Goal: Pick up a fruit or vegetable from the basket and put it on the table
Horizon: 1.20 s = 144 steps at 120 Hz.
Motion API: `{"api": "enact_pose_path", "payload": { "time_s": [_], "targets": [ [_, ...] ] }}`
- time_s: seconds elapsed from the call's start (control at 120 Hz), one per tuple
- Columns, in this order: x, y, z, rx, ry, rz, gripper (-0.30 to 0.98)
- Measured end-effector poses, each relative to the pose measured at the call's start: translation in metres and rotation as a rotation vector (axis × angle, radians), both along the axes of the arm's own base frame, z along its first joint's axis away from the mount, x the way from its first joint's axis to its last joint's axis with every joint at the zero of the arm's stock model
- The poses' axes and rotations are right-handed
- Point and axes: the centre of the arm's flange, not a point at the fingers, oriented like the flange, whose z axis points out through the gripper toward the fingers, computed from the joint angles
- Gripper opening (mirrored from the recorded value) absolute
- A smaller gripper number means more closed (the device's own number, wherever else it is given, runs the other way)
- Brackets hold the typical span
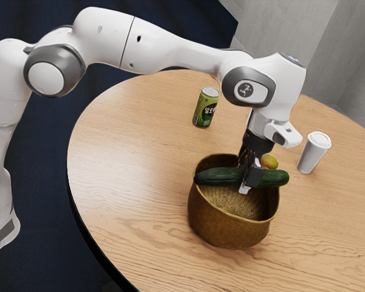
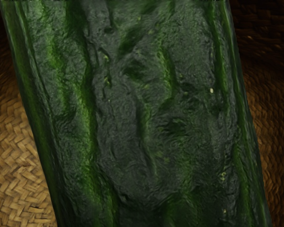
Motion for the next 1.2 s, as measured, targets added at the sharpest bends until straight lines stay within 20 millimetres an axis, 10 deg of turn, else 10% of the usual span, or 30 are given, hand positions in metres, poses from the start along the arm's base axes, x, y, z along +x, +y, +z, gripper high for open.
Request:
{"api": "enact_pose_path", "payload": {
  "time_s": [0.142, 0.342, 0.55, 0.933, 1.2],
  "targets": [
    [-0.003, -0.004, 0.007, 0.019, -0.018, -0.006, 0.31],
    [-0.039, -0.011, 0.071, 0.081, -0.103, -0.015, 0.25],
    [-0.053, 0.050, 0.103, 0.154, -0.075, 0.104, 0.25],
    [-0.029, 0.189, 0.063, 0.172, 0.079, 0.347, 0.26],
    [-0.023, 0.214, 0.039, 0.137, 0.137, 0.357, 0.39]
  ]
}}
